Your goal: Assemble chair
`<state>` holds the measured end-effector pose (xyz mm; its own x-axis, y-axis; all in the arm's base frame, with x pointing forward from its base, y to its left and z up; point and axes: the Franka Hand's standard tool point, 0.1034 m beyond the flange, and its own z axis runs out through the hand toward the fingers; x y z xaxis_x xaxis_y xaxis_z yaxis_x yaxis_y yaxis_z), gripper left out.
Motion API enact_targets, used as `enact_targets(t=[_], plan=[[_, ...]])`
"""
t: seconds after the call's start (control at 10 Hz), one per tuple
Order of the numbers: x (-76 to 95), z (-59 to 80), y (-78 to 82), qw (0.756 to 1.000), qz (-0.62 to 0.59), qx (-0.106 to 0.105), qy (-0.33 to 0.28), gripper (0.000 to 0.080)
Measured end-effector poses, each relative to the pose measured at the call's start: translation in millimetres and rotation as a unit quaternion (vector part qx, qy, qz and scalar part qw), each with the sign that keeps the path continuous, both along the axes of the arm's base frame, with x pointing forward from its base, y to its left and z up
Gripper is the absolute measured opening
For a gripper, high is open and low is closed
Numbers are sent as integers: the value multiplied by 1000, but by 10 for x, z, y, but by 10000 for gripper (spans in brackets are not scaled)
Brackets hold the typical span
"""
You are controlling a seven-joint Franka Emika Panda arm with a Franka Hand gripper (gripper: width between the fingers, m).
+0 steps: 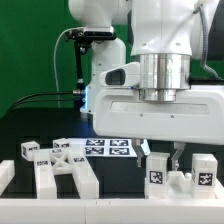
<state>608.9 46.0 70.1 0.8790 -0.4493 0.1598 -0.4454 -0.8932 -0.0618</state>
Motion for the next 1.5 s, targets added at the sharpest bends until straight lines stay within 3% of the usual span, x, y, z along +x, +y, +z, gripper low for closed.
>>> enact_targets(t=[0.3,0.4,0.6,0.8,1.0,1.2,1.4,1.5], plan=[[14,6,-1,984,-178,31,2,285],[5,14,3,958,-281,50,12,285],[-13,7,37,879,-468,90,23,285],[-8,18,53,827,-552,105,29,285],[-31,10,44,790,-602,109,44,286],[-71,-13,12,777,-620,102,44,286],[-72,-19,11,778,-618,102,44,294],[-73,-21,11,778,-618,102,44,497]])
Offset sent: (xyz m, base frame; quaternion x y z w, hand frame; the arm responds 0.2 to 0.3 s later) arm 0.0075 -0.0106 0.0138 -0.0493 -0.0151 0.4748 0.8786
